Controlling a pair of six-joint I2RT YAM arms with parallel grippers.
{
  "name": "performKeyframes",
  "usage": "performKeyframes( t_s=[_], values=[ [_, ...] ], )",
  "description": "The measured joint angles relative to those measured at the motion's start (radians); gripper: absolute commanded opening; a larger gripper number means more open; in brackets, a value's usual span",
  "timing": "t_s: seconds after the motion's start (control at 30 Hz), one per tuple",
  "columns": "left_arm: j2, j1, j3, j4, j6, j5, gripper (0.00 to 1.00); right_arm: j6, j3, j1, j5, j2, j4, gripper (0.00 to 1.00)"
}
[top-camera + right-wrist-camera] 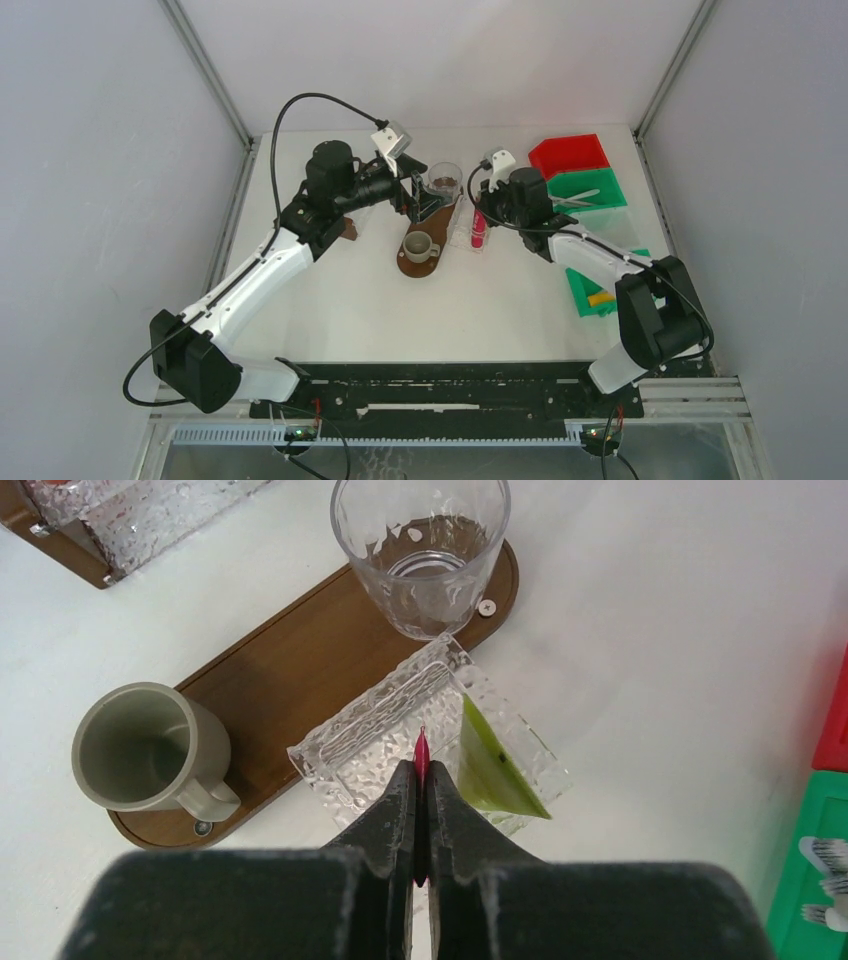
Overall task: Prepare toiletry sets of a toothbrush and toothpaste on the tray
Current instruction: Place the toothpaste in the toothpaste holder, then pick up the toothpaste from the storage box.
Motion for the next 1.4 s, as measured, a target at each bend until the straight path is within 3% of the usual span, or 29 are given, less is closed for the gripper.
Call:
performKeyframes(
  t_s=[0.2, 0.37, 0.5, 0.83, 1.07, 1.4],
  values=[
    [0.0, 0.0, 0.0, 0.0, 0.0, 0.0, 1.0, -0.003, -0.028, 0.005, 0.0, 0.004, 0.026, 0.24],
    [0.0, 0.0, 0.0, 0.0, 0.0, 0.0, 1.0, -0.005, -0.037, 0.01, 0.0, 0.003, 0.048, 0.51],
    [0.0, 0.0, 0.0, 0.0, 0.0, 0.0, 1.0, -0.007, -0.06, 0.021, 0.002, -0.028, 0.039, 0.62],
    [0.0, 0.0, 0.0, 0.013, -0.013, 0.016, 1.0, 0.024, -0.112, 0.027, 0.008, -0.345, -0.017, 0.67],
    [-0.001, 0.0, -0.001, 0.045, -0.031, 0.038, 1.0, 0.099, -0.236, 0.011, 0.011, -0.579, -0.048, 0.68],
    [-0.006, 0.0, -0.002, 0.079, -0.055, 0.061, 1.0, 0.314, -0.416, -0.201, 0.022, -0.89, -0.214, 0.68]
  ],
)
